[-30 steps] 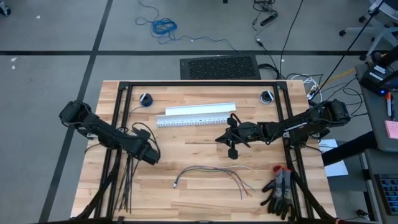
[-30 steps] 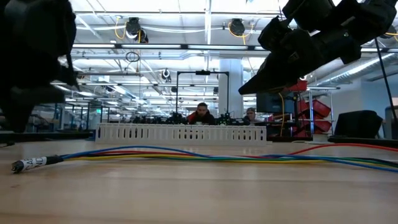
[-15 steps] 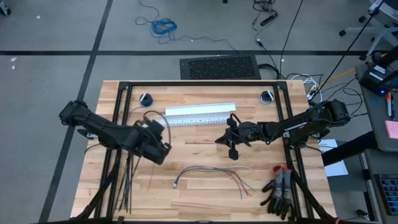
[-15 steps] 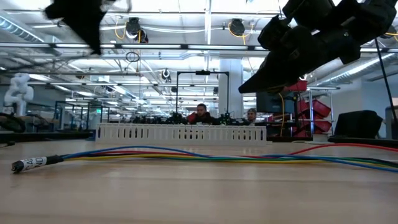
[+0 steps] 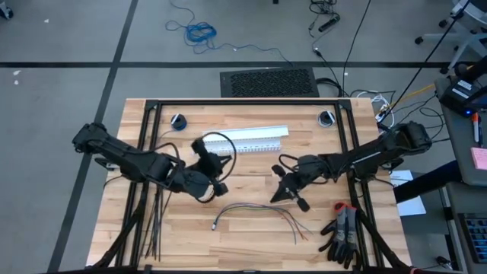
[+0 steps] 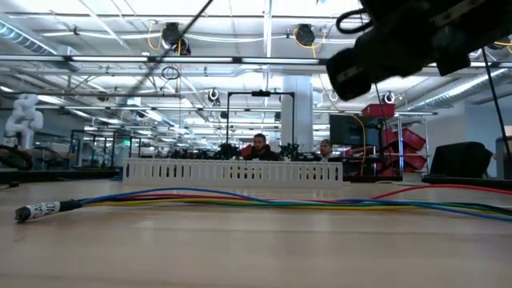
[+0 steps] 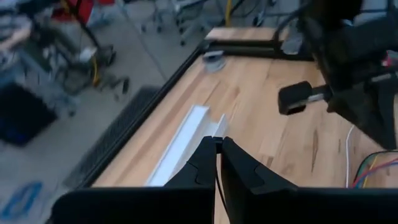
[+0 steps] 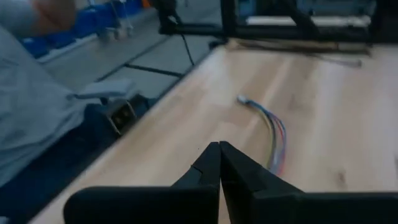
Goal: Ziptie cables
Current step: Wrap the black zip tie on the cables
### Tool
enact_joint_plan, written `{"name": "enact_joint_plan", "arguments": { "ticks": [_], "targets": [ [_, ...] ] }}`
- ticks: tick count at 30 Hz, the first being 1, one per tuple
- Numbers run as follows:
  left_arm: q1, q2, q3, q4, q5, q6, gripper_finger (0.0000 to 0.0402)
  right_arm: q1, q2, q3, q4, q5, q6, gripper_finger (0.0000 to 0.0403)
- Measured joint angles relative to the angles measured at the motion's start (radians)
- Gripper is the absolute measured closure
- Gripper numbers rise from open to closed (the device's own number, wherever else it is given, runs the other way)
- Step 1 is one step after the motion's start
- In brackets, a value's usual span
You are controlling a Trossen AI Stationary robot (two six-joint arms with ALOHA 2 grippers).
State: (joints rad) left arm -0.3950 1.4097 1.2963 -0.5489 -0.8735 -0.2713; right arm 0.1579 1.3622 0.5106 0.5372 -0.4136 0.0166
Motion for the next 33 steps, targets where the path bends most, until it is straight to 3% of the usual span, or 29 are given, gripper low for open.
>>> {"name": "enact_joint_plan", "arguments": {
  "ticks": [5,11,15,19,23,26,33],
  "targets": [
    [0.0,0.0,-0.153,0.378,0.06,0.166,0.0391,0.013,-0.133,0.0,-0.048,-0.008,-0.013,0.0402],
    [0.008,0.001,-0.419,1.109,0.326,0.339,0.0391,0.014,-0.278,0.0,-0.135,-0.007,-0.029,0.0402],
    [0.031,0.001,-0.569,1.419,0.498,0.394,0.0391,0.014,-0.311,0.0,-0.175,0.01,-0.024,0.0402],
    [0.052,0.005,-0.674,1.565,0.631,0.452,0.0391,0.014,-0.271,0.0,-0.169,0.025,-0.024,0.0402],
    [0.081,0.027,-0.721,1.649,0.746,0.489,0.0391,0.014,-0.153,0.0,-0.031,0.024,-0.027,0.0402],
    [0.108,0.041,-0.723,1.682,0.87,0.499,0.0391,0.011,-0.036,-0.002,0.148,0.004,-0.028,0.0402],
    [0.157,0.058,-0.721,1.762,1.121,0.541,0.0391,-0.052,0.172,-0.001,0.652,-0.197,0.103,0.0376]
  ]
}}
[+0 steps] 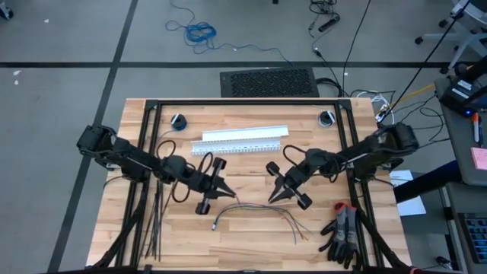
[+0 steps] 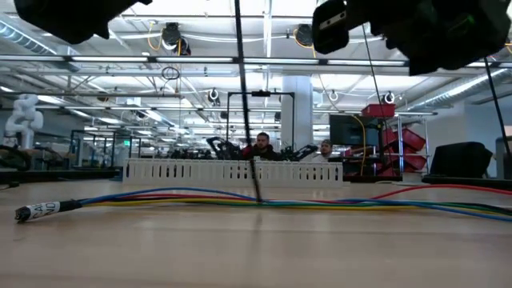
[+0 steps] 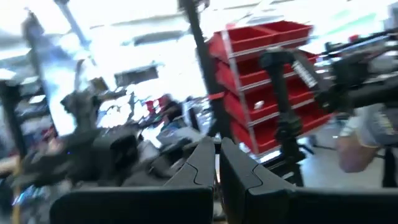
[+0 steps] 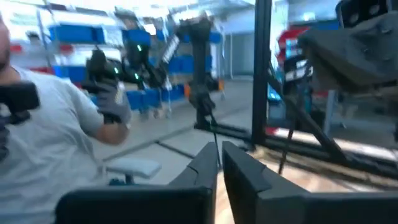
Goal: Ziptie cables
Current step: Wrap the black zip tie on the cables
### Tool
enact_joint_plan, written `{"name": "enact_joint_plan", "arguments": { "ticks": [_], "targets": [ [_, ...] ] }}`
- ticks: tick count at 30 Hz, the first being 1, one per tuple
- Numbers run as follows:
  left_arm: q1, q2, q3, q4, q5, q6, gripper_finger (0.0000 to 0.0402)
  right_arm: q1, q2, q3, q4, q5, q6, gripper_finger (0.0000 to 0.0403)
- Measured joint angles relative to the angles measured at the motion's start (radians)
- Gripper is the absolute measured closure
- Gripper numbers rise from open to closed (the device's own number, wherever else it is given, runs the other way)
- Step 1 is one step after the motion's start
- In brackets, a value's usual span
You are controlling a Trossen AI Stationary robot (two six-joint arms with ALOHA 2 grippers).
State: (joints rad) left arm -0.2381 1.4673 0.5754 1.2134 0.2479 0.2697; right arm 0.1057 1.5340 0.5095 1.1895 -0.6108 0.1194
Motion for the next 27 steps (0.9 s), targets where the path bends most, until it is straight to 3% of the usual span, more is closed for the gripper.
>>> {"name": "enact_joint_plan", "arguments": {
  "ticks": [5,9,15,21,27],
  "targets": [
    [0.04,0.0,0.0,0.013,0.219,0.011,0.0391,-0.015,0.114,0.048,0.063,-0.002,0.001,0.0317],
    [0.064,0.0,0.001,0.019,0.278,0.06,0.0391,-0.006,0.215,0.16,0.058,-0.028,0.015,0.0286],
    [0.082,0.0,0.027,0.006,0.293,0.078,0.0391,-0.017,0.302,0.286,0.045,-0.077,0.052,0.0288],
    [0.081,0.0,0.029,0.005,0.395,0.078,0.0391,-0.03,0.303,0.341,-0.033,-0.107,0.032,0.0297],
    [0.081,0.0,0.029,0.005,0.389,0.08,0.0391,-0.006,0.303,0.401,-0.185,-0.123,-0.026,0.0298]
  ]
}}
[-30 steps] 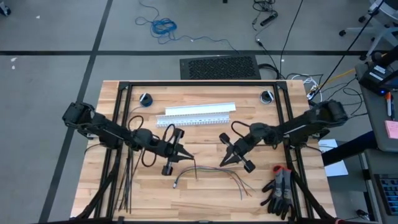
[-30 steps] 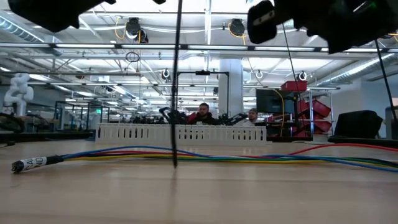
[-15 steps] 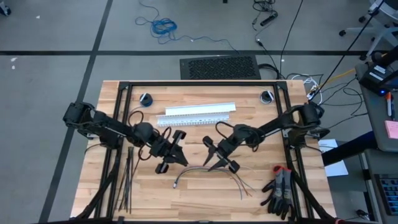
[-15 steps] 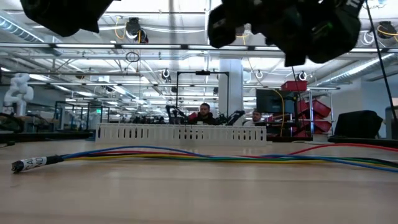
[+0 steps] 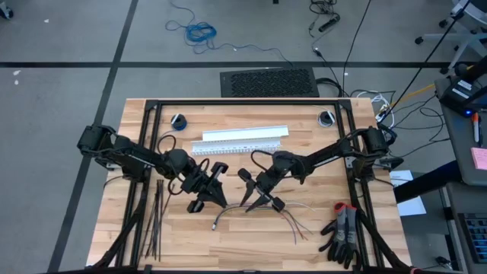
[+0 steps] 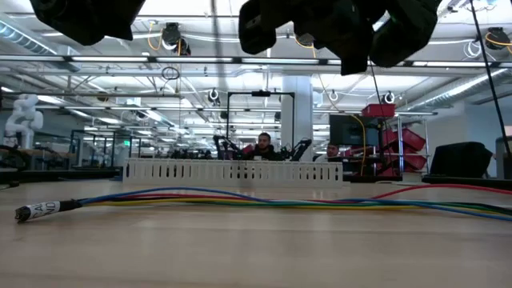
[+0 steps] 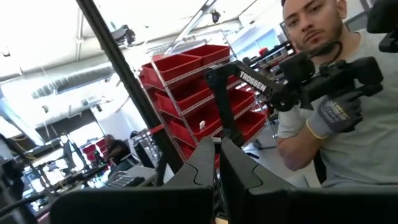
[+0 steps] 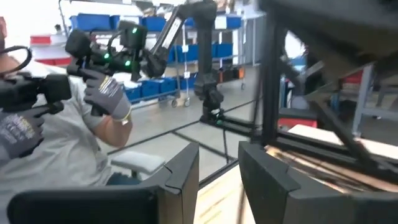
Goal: Ziptie cables
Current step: Wrap the black zip tie on the cables
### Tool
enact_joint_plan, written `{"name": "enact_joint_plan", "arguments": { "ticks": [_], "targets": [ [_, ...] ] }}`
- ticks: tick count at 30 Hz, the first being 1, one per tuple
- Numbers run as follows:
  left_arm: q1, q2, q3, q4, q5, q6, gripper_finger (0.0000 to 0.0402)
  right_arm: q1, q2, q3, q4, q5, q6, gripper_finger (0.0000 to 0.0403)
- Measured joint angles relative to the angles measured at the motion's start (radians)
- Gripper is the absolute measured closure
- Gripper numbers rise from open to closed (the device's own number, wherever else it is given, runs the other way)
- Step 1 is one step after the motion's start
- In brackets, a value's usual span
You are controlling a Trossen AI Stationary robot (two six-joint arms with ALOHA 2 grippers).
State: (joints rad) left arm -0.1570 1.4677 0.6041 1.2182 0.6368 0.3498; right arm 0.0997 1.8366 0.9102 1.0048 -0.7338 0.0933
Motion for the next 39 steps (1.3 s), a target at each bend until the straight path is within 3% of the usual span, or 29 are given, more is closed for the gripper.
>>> {"name": "enact_joint_plan", "arguments": {
  "ticks": [5,17,23,34,39],
  "targets": [
    [0.0,0.0,0.0,-0.019,-0.044,-0.003,0.0391,0.013,0.0,0.009,-0.062,0.053,-0.038,0.0298],
    [0.0,0.0,0.0,-0.034,-0.051,-0.004,0.0391,0.014,0.0,0.009,-0.068,0.065,-0.059,0.0298],
    [0.0,0.0,0.0,-0.033,-0.117,-0.003,0.0391,0.026,0.0,0.009,-0.068,0.114,-0.08,0.0298],
    [-0.002,0.0,0.0,-0.054,-0.127,-0.004,0.0391,0.013,0.0,0.009,-0.084,0.192,-0.08,0.0298],
    [-0.015,0.0,0.0,-0.092,-0.117,-0.003,0.0391,0.014,0.0,0.009,-0.025,0.18,-0.063,0.0298]
  ]
}}
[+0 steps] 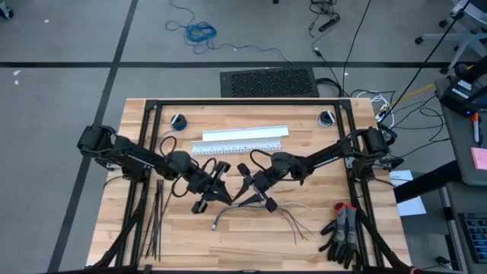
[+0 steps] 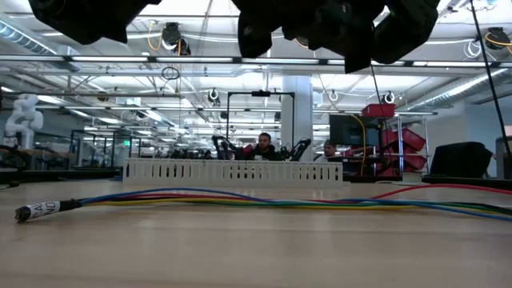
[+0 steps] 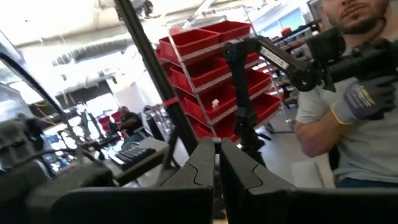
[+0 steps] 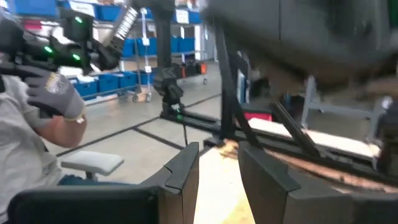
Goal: Ziptie cables
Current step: Wrap the black zip tie on the cables
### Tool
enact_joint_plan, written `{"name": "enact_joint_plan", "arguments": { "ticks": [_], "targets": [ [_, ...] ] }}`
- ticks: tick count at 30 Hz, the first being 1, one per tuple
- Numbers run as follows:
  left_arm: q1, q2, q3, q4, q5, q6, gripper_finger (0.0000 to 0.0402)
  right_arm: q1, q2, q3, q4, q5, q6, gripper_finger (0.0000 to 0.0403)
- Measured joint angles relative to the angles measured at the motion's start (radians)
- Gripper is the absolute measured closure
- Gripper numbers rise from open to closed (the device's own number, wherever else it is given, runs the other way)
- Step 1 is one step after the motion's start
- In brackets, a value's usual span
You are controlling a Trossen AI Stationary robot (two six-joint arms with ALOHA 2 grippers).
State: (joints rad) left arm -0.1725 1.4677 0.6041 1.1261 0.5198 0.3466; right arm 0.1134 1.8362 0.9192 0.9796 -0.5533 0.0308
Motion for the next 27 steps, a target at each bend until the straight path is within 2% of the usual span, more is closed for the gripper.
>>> {"name": "enact_joint_plan", "arguments": {
  "ticks": [6,10,15,22,27],
  "targets": [
    [-0.011,0.0,0.0,-0.017,0.06,0.0,0.0391,0.015,-0.013,0.0,0.011,-0.056,0.009,0.0298],
    [-0.013,0.0,0.0,-0.016,0.14,0.001,0.0391,0.025,-0.013,0.0,0.015,-0.071,0.009,0.0298],
    [-0.012,0.0,0.0,-0.015,0.192,0.029,0.0391,0.025,-0.013,0.001,0.035,-0.073,-0.015,0.0298],
    [0.003,0.001,0.018,-0.02,0.217,0.105,0.0391,0.027,0.043,0.119,-0.105,-0.051,-0.094,0.0298],
    [0.011,0.038,0.046,-0.031,0.241,0.104,0.0391,0.025,0.069,0.172,-0.105,-0.124,-0.087,0.0299]
  ]
}}
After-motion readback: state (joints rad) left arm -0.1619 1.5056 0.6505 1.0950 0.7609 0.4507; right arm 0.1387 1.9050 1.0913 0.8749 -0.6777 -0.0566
